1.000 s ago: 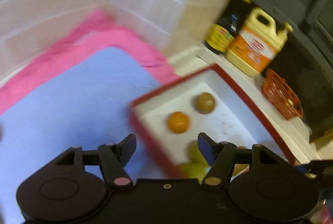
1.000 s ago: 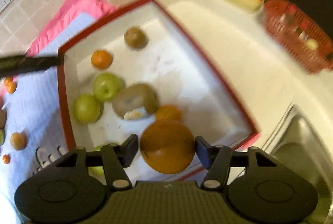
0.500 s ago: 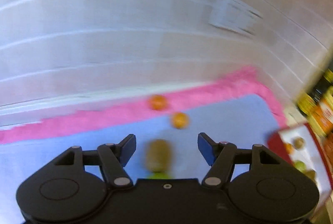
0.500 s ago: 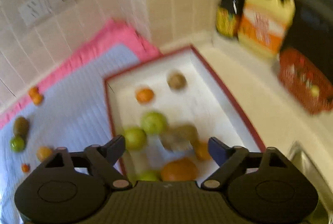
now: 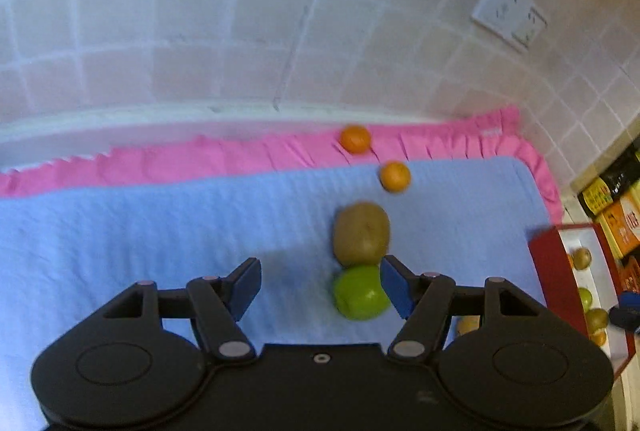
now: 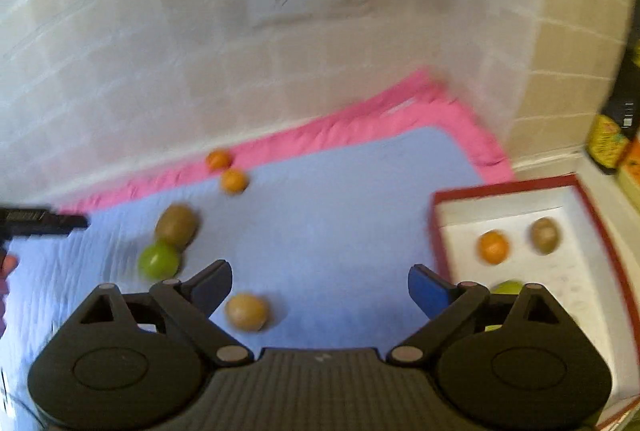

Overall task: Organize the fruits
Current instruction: 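Grasp a green apple with the left tool while the right tool grasps a yellow citrus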

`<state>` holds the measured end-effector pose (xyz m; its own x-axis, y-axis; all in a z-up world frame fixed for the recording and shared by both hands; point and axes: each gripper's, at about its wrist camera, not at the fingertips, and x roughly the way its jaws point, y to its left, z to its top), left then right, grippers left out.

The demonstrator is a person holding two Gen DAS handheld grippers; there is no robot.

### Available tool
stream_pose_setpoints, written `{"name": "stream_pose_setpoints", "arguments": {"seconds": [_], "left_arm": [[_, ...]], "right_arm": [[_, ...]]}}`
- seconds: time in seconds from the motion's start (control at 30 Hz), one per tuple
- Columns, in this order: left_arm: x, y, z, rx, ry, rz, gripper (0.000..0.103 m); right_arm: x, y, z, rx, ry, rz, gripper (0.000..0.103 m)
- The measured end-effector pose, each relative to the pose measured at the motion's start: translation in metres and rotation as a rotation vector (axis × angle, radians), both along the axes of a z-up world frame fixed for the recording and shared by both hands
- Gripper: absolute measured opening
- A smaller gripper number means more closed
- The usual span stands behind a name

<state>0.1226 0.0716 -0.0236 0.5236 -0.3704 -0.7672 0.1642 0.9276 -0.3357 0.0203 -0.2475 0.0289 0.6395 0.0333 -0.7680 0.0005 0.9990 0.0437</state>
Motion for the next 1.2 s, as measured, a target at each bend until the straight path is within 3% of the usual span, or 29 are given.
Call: {"name": "stream_pose_setpoints", "arguments": {"seconds": [0.17,0.33,0.47,0.57,0.77,0.9,1.03,1.1,1.17,1.2], "left_arm": [[0.012,-0.02,-0.023,-0.092,0.062,-0.06,0.078],[0.018,-0.047,-0.049,-0.053,0.106,-0.085,0.079],[0.024,-0.054,-0.067,-0.07,0.149,-0.093,0.08],[0.027,-0.061,-0.073,-0.048,0.147,-0.106,0.08],[0.029,-0.068,-0.081,-0.046,0.135,-0.11,0.08],[0.029,-0.069,-0.081,-0.037,0.117,-0.11,0.08],[0.03,-0.071,-0.082,-0.03,0.11,-0.109,0.079],[0.03,-0.071,-0.082,-0.023,0.107,-0.104,0.075],[0.028,-0.071,-0.081,0.004,0.097,-0.102,0.063],[0.027,-0.07,-0.081,0.017,0.09,-0.108,0.065]], "right_arm": [[0.002,0.027,-0.027,-0.013,0.069,0.04,0.096],[0.013,0.033,-0.061,0.031,0.114,0.053,0.095],[0.021,0.04,-0.078,0.073,0.135,0.079,0.094],[0.033,0.05,-0.092,0.09,0.154,0.1,0.094],[0.055,0.062,-0.115,0.028,0.181,0.101,0.09],[0.066,0.058,-0.122,0.073,0.192,0.094,0.09],[0.072,0.058,-0.127,0.09,0.2,0.093,0.082],[0.075,0.059,-0.131,0.093,0.211,0.096,0.078],[0.074,0.06,-0.132,0.081,0.197,0.098,0.076],[0.074,0.061,-0.132,0.08,0.192,0.101,0.073]]}}
